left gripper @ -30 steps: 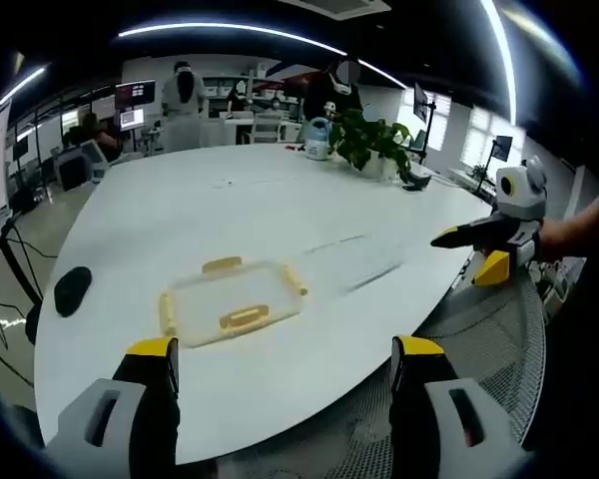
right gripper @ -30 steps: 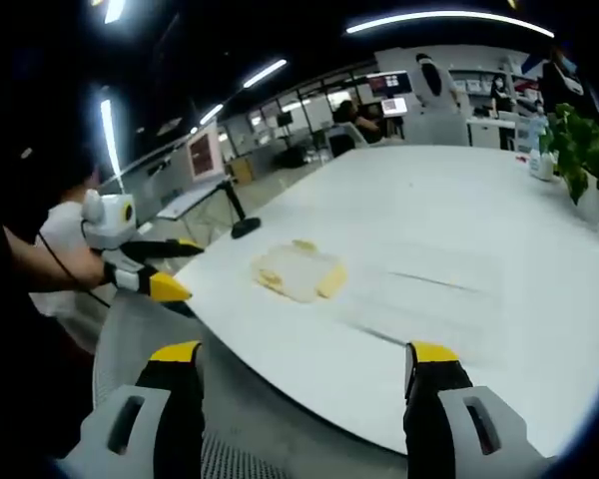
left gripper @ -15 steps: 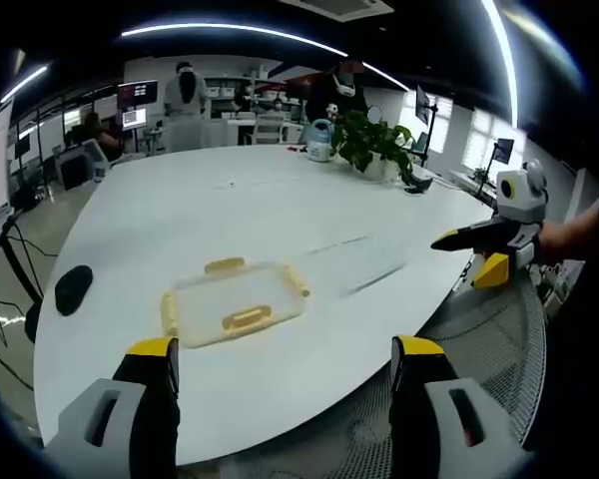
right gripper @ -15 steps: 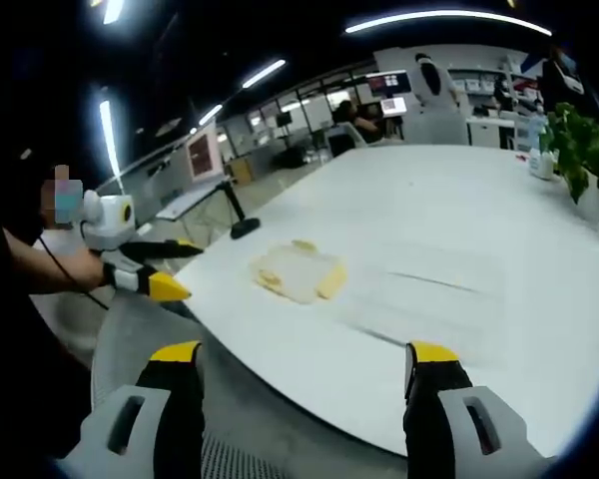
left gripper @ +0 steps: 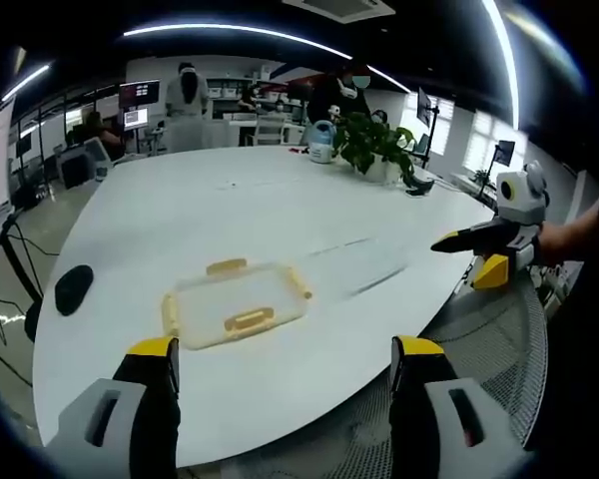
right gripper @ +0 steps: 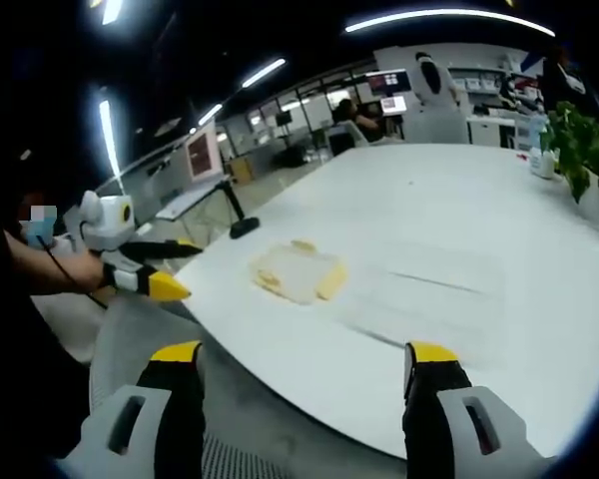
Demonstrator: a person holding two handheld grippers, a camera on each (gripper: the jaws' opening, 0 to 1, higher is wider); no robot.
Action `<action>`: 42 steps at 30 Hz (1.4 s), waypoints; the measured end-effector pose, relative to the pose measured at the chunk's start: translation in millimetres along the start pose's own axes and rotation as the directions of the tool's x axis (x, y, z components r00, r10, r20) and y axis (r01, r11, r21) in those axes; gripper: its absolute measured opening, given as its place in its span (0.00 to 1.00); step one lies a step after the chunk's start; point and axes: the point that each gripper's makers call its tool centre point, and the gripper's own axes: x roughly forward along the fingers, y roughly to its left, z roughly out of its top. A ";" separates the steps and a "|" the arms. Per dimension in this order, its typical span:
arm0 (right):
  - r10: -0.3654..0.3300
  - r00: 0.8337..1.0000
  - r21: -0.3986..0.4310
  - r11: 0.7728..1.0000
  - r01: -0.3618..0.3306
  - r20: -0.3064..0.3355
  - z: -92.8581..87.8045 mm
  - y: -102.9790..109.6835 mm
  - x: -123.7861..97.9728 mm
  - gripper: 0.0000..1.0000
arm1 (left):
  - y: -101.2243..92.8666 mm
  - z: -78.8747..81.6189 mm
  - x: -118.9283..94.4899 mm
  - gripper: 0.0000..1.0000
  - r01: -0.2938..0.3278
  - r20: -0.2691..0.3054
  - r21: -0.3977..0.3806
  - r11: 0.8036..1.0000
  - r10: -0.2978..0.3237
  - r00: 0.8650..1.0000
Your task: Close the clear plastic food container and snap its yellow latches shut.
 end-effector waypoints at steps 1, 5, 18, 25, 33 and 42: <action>0.000 1.000 0.001 1.000 0.000 -0.001 -0.2 0.0 -0.3 0.82 | -0.4 0.1 0.3 0.88 0.001 0.000 -0.001 1.000 -0.001 1.000; 0.001 1.000 0.001 1.000 -0.001 0.001 0.6 -0.2 -0.7 0.82 | -1.4 1.2 1.9 0.88 0.005 0.001 0.002 1.000 -0.005 1.000; 0.001 1.000 -0.013 1.000 -0.001 0.022 13.6 -0.6 1.3 0.81 | 0.6 4.1 2.6 0.88 0.020 0.014 0.007 1.000 -0.020 1.000; 0.008 0.999 -0.024 1.000 -0.008 0.036 22.6 1.3 6.3 0.81 | 3.0 5.7 2.2 0.88 0.033 0.019 0.012 0.999 -0.034 0.999; 0.020 0.999 -0.033 0.999 -0.019 0.048 33.2 6.5 15.4 0.80 | 12.5 12.6 5.0 0.87 0.041 0.024 0.018 0.999 -0.041 0.999; 0.027 0.998 -0.042 0.999 -0.024 0.063 44.3 11.8 25.3 0.79 | 17.6 17.4 7.8 0.87 0.068 0.031 0.023 0.997 -0.068 0.997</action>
